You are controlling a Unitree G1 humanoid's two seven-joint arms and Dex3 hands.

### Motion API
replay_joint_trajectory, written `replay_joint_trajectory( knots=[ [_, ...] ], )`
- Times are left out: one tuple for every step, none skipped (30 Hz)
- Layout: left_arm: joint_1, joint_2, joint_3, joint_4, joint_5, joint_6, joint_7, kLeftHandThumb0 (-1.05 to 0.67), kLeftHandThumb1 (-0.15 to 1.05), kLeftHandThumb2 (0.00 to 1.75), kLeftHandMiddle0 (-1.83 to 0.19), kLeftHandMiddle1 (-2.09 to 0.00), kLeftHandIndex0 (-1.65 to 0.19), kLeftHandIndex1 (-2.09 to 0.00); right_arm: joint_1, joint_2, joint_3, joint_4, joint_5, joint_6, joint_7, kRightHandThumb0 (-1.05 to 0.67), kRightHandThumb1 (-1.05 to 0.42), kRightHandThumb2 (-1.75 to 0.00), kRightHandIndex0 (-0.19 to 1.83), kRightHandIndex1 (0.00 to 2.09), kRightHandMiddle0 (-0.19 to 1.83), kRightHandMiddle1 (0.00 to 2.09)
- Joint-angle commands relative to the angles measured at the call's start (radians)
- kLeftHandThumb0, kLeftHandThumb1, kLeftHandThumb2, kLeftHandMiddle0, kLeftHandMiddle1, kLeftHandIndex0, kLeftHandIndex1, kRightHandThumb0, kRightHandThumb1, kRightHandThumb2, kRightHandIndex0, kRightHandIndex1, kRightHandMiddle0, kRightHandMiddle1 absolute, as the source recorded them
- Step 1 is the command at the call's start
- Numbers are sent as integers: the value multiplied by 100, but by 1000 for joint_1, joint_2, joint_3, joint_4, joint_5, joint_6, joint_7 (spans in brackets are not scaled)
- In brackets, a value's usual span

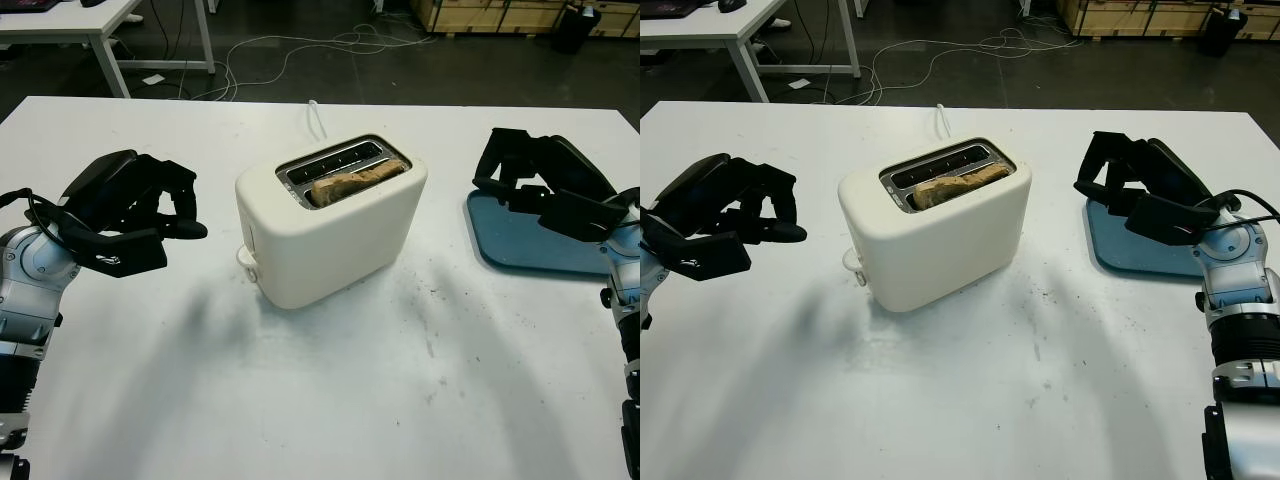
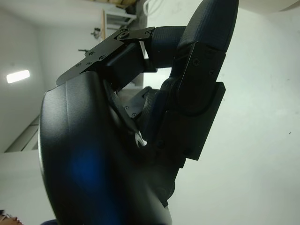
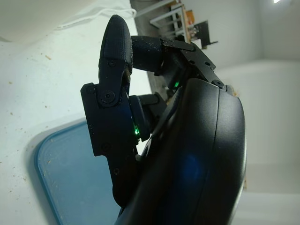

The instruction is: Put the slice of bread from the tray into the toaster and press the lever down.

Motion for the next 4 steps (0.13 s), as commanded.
replay_joint_trajectory(
  knots=[
    [1, 7, 8, -5, 3, 4, 1, -86, 92, 4, -119, -161, -112, -138, -19, -12, 2, 6, 7, -28, 0, -54, -92, -42, 72, 175, 49, 175],
    [1, 7, 8, -4, 3, 3, 0, -86, 92, 4, -119, -161, -112, -139, -19, -12, 1, 5, 8, -26, 1, -54, -92, -42, 72, 175, 49, 175],
    [0, 7, 9, -3, 1, 3, 0, -86, 92, 4, -119, -161, -112, -139, -19, -13, 0, 6, 8, -29, 1, -54, -92, -42, 72, 175, 49, 175],
    [0, 6, 9, -3, 1, 2, 0, -86, 92, 4, -119, -161, -112, -139, -18, -14, 1, 6, 6, -29, -1, -54, -92, -42, 72, 175, 48, 175]
  ],
)
